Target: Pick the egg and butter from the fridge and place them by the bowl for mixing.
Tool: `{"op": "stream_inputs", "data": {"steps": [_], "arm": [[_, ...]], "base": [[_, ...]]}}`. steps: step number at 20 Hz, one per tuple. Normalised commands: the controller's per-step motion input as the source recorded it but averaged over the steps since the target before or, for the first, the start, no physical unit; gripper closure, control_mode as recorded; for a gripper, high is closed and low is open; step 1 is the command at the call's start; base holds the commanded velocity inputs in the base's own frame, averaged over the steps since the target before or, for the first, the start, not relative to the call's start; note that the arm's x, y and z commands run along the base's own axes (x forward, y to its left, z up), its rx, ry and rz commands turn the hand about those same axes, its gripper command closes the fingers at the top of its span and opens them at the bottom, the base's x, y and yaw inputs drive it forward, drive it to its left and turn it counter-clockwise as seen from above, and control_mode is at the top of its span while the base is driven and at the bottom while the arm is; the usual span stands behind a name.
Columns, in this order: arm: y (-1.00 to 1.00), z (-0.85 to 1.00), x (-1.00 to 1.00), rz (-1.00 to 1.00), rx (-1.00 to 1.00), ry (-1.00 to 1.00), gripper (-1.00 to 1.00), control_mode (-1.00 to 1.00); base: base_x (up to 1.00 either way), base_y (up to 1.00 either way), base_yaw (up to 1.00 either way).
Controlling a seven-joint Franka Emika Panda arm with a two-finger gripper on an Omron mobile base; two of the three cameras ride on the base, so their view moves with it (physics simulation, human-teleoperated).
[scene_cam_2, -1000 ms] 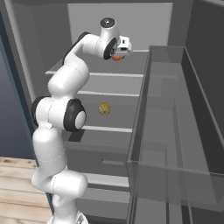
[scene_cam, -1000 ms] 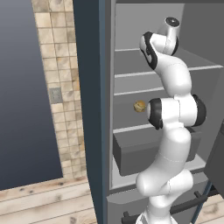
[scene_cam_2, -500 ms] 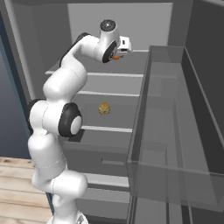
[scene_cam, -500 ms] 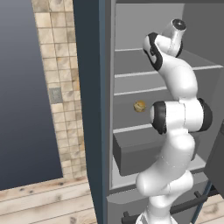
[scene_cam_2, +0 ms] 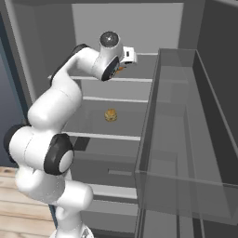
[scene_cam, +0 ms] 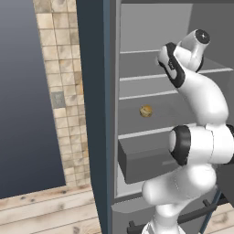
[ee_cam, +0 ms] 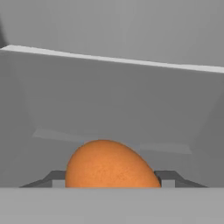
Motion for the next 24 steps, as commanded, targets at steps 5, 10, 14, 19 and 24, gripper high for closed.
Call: {"op": "stream_inputs", "data": {"steps": [5,10,14,19,24], "arm": [[0.26,0.0,-0.79,-0.13,0.01,0.0,1.0,-1.0],[0.24,0.0,-0.82,-0.16,0.06,0.0,1.0,-1.0],[0.2,0.0,-0.78,-0.12,0.16,0.02,1.0,-1.0],[0.25,0.0,-0.85,-0.08,0.15,0.0,1.0,-1.0],[0.26,-0.04,-0.82,-0.01,0.05,0.0,1.0,-1.0]], "base": [[0.0,0.0,0.0],[0.0,0.0,0.0],[0.0,0.0,0.0],[0.0,0.0,0.0],[0.0,0.0,0.0]]}}
